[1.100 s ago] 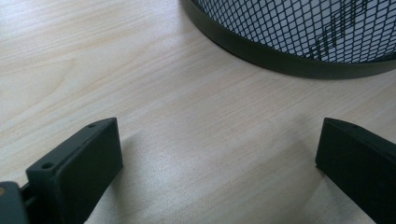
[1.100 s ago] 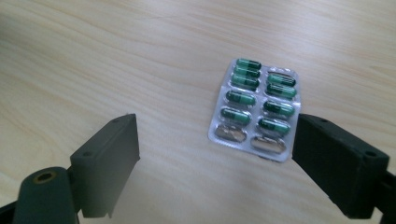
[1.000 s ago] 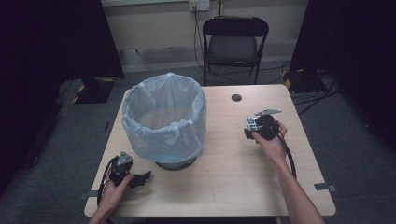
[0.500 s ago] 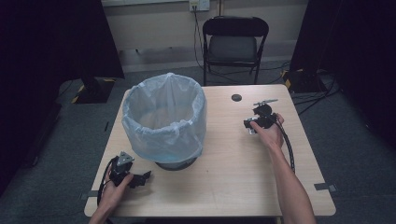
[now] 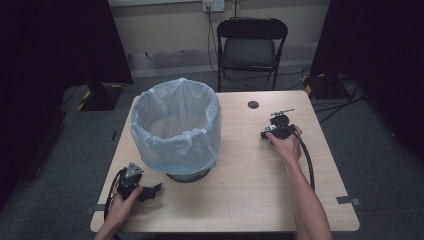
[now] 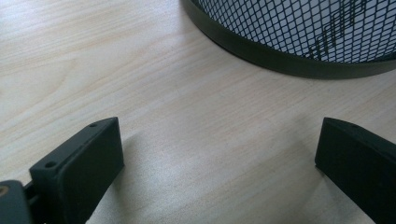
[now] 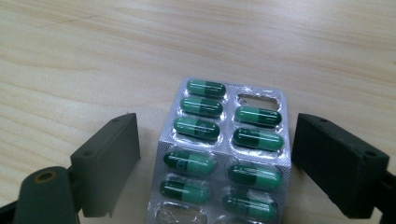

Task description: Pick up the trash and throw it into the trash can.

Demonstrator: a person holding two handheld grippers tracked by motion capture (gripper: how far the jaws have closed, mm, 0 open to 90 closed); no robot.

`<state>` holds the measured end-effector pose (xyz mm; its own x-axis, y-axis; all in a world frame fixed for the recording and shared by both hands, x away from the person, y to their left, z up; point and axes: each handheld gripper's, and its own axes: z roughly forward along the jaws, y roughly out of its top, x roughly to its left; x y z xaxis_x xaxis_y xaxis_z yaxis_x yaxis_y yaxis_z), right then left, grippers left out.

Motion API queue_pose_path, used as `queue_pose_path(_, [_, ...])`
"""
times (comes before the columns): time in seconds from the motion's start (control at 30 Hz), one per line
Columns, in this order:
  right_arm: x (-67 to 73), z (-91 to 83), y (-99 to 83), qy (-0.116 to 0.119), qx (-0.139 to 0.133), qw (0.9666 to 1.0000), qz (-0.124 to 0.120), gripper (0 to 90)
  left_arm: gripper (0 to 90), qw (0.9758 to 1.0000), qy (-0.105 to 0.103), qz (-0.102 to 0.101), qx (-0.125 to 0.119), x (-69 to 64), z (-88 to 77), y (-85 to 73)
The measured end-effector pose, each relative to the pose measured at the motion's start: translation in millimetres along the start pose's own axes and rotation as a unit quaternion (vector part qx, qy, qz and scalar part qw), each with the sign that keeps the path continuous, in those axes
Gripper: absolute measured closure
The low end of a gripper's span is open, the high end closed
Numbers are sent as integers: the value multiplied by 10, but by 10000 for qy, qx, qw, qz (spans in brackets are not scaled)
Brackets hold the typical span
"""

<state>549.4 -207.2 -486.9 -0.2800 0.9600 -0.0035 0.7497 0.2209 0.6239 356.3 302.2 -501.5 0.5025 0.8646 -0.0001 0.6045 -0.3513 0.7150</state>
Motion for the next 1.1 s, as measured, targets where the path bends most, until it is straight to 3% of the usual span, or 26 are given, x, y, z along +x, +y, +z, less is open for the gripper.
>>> queue_pose_path(0.17, [1, -18, 0, -14, -22, 10000, 57, 220, 5, 10000, 2, 0, 6, 0, -1, 0])
queue_pose_path(0.27, [-2, -44, 4, -56, -18, 9999, 123, 328, 5, 10000, 0, -4, -2, -1, 0, 0])
queue_pose_path(0.53, [11, -62, 9, -40, 51, 10000, 73, 338, 5, 10000, 0, -4, -2, -1, 0, 0])
queue_pose_path(0.63, [3, -96, 13, 66, 16, 9999, 121, 338, 5, 10000, 2, -6, 1, -1, 0, 0])
queue_pose_path(1.1, [82, -403, -29, 386, -470, 9981, 56, 338, 5, 10000, 0, -12, -6, -2, 0, -1])
